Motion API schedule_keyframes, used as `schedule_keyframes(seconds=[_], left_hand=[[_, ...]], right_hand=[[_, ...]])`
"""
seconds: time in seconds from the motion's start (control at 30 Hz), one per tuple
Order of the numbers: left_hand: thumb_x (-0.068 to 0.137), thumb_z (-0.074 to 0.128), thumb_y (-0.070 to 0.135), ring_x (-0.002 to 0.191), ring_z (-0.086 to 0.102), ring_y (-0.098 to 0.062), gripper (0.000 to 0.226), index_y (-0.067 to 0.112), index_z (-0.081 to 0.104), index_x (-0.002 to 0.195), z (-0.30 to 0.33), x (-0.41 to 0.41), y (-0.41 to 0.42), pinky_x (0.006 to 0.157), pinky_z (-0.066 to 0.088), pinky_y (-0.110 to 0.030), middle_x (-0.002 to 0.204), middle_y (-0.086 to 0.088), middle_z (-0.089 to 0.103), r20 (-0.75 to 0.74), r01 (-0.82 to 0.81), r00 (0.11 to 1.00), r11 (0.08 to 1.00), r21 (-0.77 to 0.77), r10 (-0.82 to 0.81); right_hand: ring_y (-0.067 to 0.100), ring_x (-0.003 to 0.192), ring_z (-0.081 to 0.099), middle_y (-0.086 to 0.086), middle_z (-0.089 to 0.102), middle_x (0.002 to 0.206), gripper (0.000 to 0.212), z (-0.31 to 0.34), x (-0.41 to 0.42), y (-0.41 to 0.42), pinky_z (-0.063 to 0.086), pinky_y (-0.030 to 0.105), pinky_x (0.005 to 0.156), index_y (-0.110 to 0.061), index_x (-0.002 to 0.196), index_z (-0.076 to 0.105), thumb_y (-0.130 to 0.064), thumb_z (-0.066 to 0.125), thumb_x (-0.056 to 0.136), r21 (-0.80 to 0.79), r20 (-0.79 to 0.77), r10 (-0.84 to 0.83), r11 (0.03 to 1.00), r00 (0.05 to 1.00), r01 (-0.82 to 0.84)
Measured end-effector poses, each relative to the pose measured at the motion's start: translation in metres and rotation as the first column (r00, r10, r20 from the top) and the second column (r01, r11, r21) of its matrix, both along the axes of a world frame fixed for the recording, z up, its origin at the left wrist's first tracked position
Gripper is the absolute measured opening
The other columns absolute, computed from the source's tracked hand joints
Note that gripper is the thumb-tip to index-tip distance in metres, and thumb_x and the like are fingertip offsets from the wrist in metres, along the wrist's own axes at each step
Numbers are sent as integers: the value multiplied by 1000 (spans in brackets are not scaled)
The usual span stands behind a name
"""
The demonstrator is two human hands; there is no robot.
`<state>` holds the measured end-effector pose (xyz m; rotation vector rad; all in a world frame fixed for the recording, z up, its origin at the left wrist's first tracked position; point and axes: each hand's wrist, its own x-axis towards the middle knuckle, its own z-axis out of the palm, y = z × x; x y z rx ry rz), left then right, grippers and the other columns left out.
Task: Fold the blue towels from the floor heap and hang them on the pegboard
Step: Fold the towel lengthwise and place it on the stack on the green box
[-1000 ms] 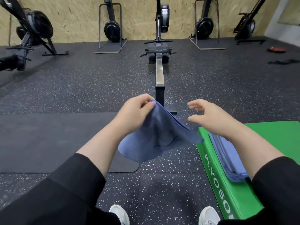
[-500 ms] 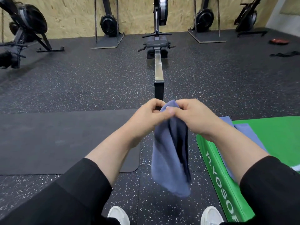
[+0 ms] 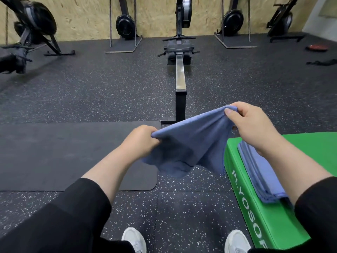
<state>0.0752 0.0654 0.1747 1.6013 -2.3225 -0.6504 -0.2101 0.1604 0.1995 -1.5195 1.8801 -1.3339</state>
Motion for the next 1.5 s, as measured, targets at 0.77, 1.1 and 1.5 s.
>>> schedule_keyframes(seconds=[0.77, 1.1, 1.5], left_hand=[[92, 69, 28, 73, 51, -17, 32, 1, 61, 78, 7, 44, -17, 85, 57, -52, 75, -5, 56, -646, -336, 687, 934, 123, 332], [100, 62, 20, 64, 49, -16, 30, 10, 57, 71, 2, 31, -15, 70, 57, -34, 66, -1, 50, -736, -276, 577, 932, 234, 355], [90, 75, 23, 61, 49, -19, 22, 14, 64, 73, -15, -42, -11, 55, 47, -28, 65, -3, 58, -725, -233, 426, 840, 490, 541]], right_hand=[[16, 66, 39, 7, 49, 67, 56, -7, -18, 9, 37, 35, 67, 3, 90, 63, -50, 50, 84, 66, -43, -143, 987, 989, 146], [20, 71, 48, 14, 58, 74, 55, -22, -26, -1, 53, 64, 80, 4, 95, 56, -51, 53, 85, 106, 106, -161, 983, 981, 150], [21, 65, 54, 14, 58, 71, 25, -32, 16, -26, 57, 46, 71, -8, 78, 64, -14, 54, 100, 259, 378, -118, 966, 918, 17]])
